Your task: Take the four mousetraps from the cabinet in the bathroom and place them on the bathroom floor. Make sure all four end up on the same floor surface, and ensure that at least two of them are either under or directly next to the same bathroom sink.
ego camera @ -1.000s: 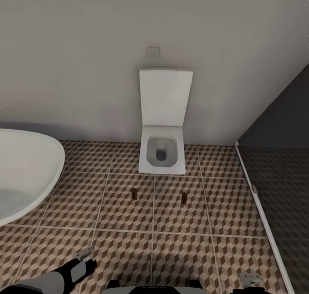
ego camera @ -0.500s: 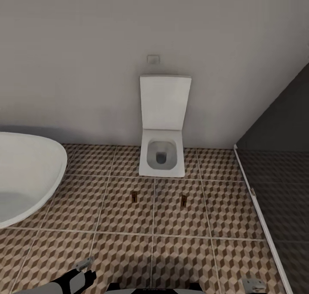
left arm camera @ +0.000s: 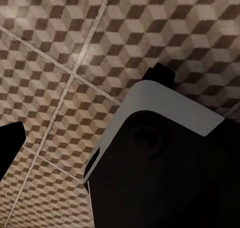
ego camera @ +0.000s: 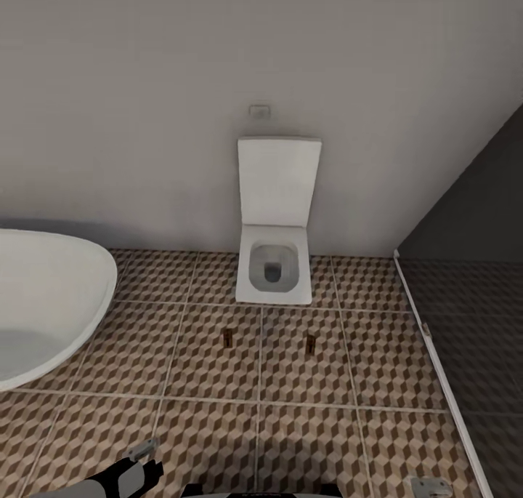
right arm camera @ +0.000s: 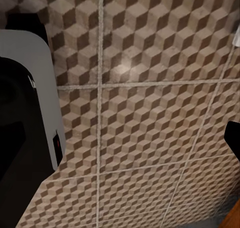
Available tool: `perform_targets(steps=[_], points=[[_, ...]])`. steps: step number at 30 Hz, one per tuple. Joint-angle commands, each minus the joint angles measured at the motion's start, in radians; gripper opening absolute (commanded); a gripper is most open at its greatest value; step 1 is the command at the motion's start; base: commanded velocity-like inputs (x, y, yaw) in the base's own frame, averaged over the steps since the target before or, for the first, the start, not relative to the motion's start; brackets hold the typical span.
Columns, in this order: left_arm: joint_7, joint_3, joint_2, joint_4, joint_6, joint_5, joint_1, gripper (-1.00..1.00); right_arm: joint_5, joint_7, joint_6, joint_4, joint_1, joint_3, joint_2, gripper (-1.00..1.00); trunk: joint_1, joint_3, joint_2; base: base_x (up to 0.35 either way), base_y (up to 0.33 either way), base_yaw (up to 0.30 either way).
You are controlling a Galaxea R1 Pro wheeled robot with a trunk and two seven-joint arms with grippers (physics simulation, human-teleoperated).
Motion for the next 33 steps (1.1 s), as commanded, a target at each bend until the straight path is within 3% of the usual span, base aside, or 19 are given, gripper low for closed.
perform_targets(steps=[1, 33], points=[[0.002, -0.008, 0.000, 0.001, 0.003, 0.006, -0.001, 1.00, -0.008, -0.002, 0.003, 0.001, -0.001, 0.008, 0.000, 1.00, -0.004, 0.004, 0.006, 0.000, 0.000, 0.000], [0.003, -0.007, -0.009, 0.002, 0.004, 0.006, 0.000, 1.00, -0.008, -0.002, 0.002, 0.001, 0.000, 0.007, -0.001, 1.00, -0.119, 0.149, 0.216, 0.000, 0.000, 0.000]])
